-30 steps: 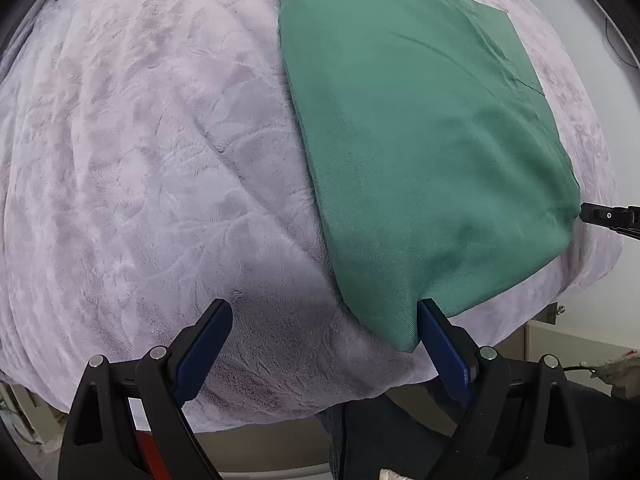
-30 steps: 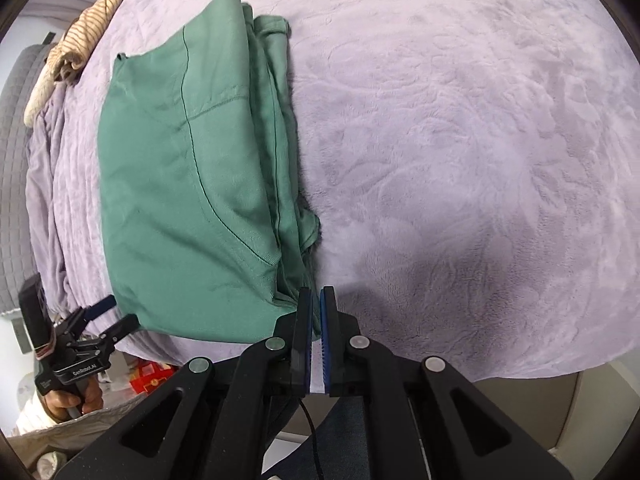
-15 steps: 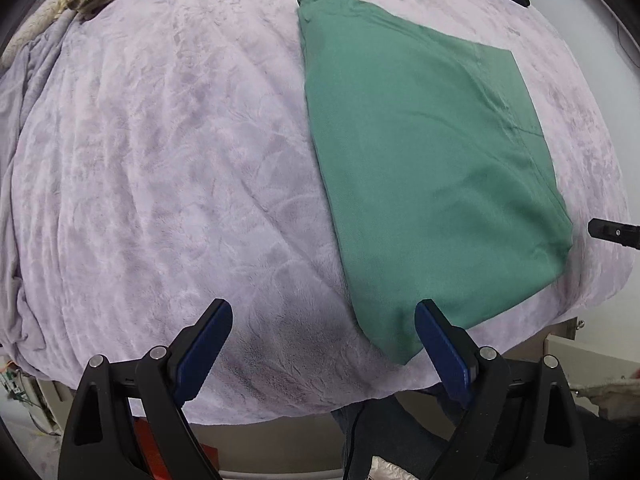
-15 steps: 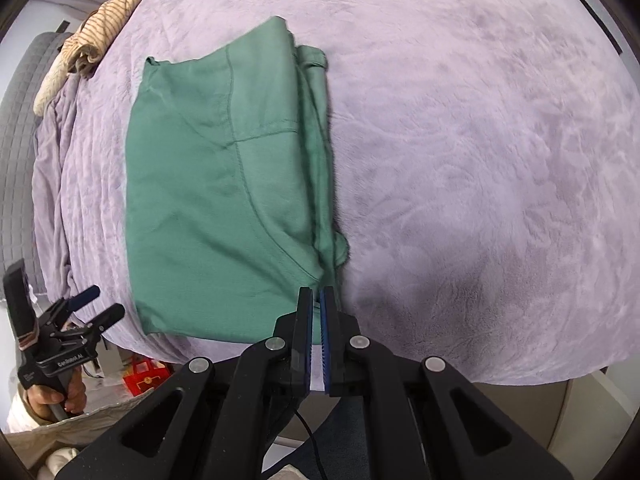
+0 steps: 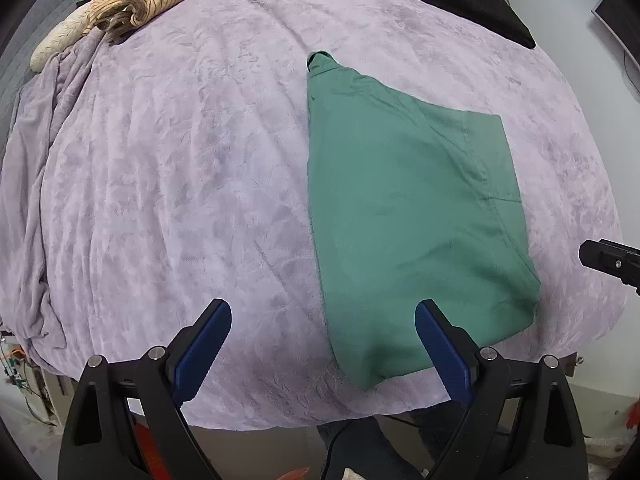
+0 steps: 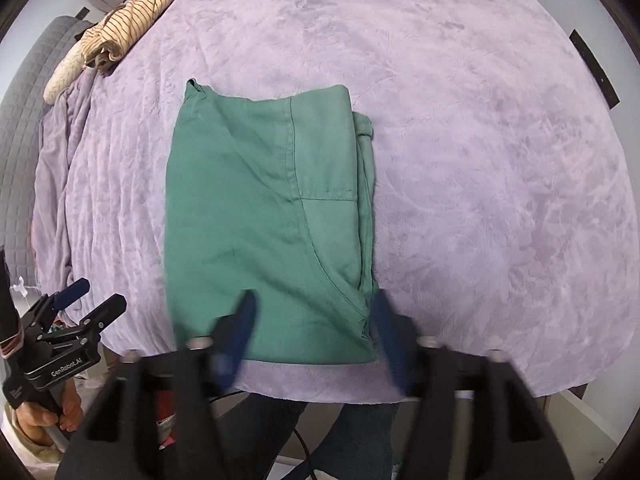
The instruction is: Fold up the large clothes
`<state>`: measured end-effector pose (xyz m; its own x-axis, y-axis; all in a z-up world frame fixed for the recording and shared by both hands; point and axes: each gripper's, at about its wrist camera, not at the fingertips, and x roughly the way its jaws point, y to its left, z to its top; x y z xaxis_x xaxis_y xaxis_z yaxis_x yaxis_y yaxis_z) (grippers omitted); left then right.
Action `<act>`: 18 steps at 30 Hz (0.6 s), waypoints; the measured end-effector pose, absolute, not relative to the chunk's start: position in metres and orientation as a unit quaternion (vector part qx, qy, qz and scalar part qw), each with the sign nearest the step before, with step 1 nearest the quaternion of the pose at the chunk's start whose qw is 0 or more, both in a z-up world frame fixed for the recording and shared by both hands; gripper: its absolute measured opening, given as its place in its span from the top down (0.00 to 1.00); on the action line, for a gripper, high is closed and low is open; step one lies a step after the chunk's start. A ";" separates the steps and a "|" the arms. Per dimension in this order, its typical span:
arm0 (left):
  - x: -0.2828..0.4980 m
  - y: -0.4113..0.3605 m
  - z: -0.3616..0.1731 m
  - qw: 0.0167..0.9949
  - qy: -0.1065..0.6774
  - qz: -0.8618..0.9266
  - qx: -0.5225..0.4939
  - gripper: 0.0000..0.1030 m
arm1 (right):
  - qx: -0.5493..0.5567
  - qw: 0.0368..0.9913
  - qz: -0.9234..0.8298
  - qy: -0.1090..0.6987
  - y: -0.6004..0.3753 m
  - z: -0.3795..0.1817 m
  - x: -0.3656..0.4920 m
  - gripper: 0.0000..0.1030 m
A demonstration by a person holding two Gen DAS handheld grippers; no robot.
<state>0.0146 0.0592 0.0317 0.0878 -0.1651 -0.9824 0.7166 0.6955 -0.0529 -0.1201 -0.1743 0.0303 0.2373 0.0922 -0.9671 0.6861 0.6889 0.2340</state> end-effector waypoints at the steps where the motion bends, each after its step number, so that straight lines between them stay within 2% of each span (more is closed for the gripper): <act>1: 0.014 0.058 0.035 0.703 0.597 -0.313 0.227 0.07 | 0.327 0.718 -0.210 0.578 -0.174 0.035 -0.120 0.19; 2: 0.015 0.057 0.037 0.703 0.598 -0.311 0.226 0.00 | 0.318 0.722 -0.212 0.577 -0.172 0.039 -0.119 0.19; 9: 0.018 0.049 0.053 0.712 0.598 -0.300 0.214 0.00 | 0.290 0.732 -0.230 0.572 -0.165 0.058 -0.112 0.19; 11: 0.017 0.047 0.058 0.715 0.594 -0.301 0.213 0.00 | 0.288 0.733 -0.235 0.570 -0.164 0.061 -0.111 0.14; 18: 0.007 0.038 0.069 0.724 0.575 -0.305 0.227 0.00 | 0.267 0.739 -0.266 0.559 -0.159 0.070 -0.111 0.11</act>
